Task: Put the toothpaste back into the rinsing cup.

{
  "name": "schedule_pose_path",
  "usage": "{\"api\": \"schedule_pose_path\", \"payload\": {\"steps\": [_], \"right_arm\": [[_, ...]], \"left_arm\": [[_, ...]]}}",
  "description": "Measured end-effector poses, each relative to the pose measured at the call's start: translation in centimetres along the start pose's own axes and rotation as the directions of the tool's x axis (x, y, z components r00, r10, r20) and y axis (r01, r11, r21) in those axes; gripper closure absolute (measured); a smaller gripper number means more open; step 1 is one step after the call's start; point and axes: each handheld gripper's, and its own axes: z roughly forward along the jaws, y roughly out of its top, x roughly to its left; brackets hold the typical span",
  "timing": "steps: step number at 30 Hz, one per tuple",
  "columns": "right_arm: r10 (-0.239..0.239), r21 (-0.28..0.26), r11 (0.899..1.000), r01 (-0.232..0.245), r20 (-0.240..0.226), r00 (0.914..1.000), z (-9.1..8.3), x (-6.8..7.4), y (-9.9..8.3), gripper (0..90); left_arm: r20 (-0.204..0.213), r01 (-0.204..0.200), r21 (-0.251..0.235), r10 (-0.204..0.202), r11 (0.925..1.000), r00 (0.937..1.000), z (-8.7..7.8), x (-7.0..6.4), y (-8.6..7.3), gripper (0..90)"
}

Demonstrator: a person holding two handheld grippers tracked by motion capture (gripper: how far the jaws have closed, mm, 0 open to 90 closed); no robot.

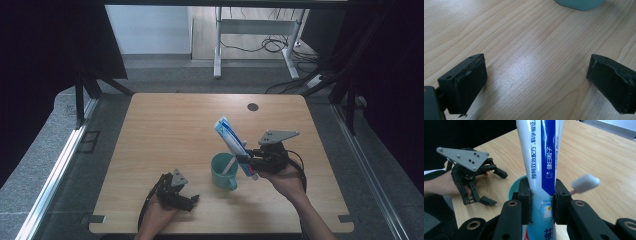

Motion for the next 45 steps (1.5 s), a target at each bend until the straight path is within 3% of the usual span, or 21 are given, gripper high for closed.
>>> {"api": "schedule_pose_path", "payload": {"steps": [30, 45], "right_arm": [[-0.024, -0.038, 0.999, 0.024, -0.002, 0.9997, 4.3, 1.2, 3.1, 72.3], [-0.036, -0.033, 0.999, 0.036, 0.01, 0.9993, 6.6, 1.3, 2.4, 72.3]], "left_arm": [[0.0, -0.002, 0.0, 0.002, 1.0, 1.0, 0.0, 0.0, 0.0, 3.2], [-0.001, -0.002, 0.0, 0.002, 1.0, 1.0, 0.0, 0.0, 0.0, 3.2]]}}
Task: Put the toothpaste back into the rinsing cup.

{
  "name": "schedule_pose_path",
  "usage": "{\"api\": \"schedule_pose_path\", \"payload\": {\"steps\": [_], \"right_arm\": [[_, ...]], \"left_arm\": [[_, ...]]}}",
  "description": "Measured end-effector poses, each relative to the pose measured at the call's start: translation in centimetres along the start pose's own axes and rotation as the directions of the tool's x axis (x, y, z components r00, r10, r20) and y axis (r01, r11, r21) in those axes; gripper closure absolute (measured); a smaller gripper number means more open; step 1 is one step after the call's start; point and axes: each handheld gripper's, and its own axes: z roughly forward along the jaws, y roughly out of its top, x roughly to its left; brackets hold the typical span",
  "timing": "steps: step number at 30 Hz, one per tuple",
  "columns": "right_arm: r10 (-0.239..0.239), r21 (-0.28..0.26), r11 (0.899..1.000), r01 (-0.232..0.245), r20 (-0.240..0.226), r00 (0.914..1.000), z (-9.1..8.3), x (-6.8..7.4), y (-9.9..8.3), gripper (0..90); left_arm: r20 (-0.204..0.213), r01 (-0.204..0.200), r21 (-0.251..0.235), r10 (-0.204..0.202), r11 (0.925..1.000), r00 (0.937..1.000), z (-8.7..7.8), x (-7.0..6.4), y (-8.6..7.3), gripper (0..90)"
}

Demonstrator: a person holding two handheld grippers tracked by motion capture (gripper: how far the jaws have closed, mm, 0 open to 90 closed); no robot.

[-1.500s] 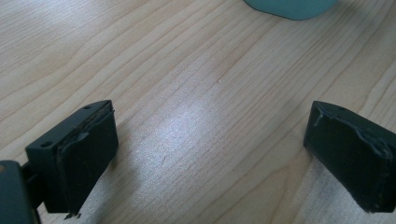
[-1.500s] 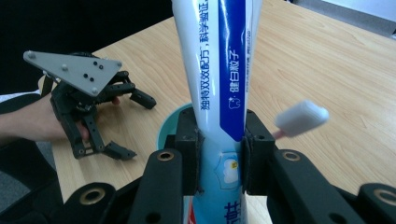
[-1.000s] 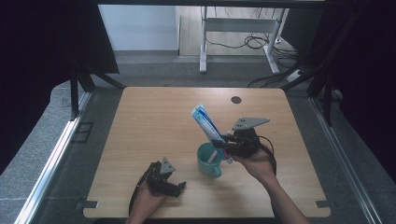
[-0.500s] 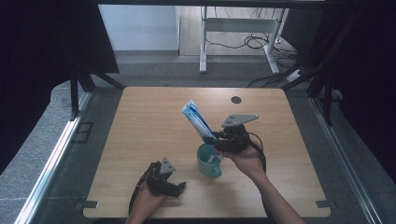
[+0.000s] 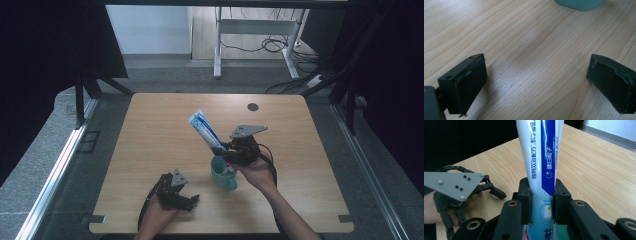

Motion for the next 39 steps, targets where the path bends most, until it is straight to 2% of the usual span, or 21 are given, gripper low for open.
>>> {"api": "schedule_pose_path", "payload": {"steps": [24, 39], "right_arm": [[0.009, 0.029, 1.0, -0.009, 0.001, 1.0, 2.1, 0.1, -3.2, 71.8], [0.018, 0.023, 1.0, -0.018, -0.007, 0.9998, 1.8, -0.1, -4.0, 70.0]], "left_arm": [[-0.001, 0.003, -0.004, -0.003, 1.0, 1.0, 0.0, 0.0, 0.0, 3.1], [-0.001, 0.003, -0.004, -0.003, 1.0, 1.0, 0.0, 0.0, 0.0, 3.1]]}}
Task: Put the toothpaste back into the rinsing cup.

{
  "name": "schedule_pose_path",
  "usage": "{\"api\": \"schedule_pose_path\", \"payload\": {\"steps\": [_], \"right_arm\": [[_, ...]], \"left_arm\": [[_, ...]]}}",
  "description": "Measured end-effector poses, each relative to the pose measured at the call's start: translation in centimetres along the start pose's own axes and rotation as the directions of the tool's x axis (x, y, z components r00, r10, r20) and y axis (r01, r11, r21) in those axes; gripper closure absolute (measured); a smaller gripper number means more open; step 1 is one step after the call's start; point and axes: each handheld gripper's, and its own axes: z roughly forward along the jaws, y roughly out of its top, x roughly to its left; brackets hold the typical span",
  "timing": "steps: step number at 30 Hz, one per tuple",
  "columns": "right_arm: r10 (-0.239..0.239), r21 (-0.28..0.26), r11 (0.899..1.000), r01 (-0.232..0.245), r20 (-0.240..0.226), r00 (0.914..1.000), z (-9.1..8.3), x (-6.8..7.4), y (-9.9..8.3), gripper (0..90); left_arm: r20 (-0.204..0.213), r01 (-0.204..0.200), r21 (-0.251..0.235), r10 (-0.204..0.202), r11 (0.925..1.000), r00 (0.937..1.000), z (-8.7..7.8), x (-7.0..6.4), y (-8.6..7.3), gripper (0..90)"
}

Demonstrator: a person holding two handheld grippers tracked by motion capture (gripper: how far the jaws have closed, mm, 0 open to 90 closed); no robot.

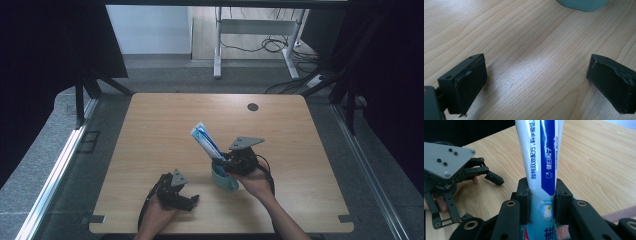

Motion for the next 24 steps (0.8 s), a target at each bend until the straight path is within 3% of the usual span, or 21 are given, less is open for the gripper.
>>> {"api": "schedule_pose_path", "payload": {"steps": [24], "right_arm": [[0.001, 0.03, 1.0, -0.001, -0.002, 1.0, -0.18, -0.09, -0.73, 68.8]], "left_arm": [[0.0, -0.003, 0.002, 0.003, 1.0, 1.0, -0.01, 0.02, 0.0, 3.1]]}}
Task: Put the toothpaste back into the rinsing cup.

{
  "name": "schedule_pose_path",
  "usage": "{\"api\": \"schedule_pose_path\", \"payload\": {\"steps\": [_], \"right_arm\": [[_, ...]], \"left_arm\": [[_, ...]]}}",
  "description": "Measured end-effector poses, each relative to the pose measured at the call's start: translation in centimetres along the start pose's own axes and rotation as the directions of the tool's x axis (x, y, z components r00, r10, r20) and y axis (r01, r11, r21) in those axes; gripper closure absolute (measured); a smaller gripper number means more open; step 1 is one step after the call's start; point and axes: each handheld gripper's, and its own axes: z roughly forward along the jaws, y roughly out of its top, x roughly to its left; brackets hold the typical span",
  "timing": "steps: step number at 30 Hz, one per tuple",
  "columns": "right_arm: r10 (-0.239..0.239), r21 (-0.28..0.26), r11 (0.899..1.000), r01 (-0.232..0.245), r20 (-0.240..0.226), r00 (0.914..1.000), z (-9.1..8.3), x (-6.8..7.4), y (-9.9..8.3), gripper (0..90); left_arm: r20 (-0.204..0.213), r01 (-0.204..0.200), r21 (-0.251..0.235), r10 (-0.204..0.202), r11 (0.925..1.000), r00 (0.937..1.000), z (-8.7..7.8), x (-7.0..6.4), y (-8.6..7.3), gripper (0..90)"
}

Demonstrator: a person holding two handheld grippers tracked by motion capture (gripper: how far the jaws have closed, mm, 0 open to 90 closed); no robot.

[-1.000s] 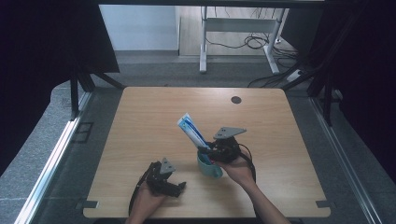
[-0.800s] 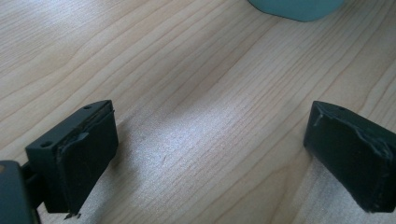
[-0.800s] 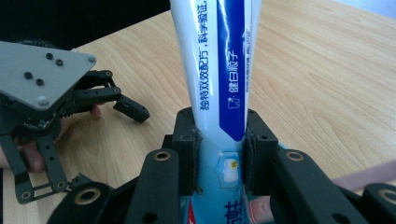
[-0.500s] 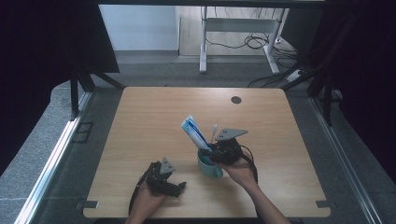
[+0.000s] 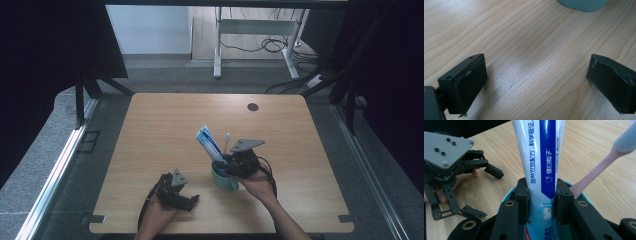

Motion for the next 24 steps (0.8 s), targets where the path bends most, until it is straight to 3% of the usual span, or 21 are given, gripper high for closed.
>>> {"api": "schedule_pose_path", "payload": {"steps": [24], "right_arm": [[-0.002, 0.073, 0.997, 0.001, 0.005, 1.0, 0.2, -0.1, -1.1, 68.4]], "left_arm": [[-0.001, 0.0, 0.0, 0.0, 1.0, 1.0, 0.0, 0.0, 0.0, 3.1]]}}
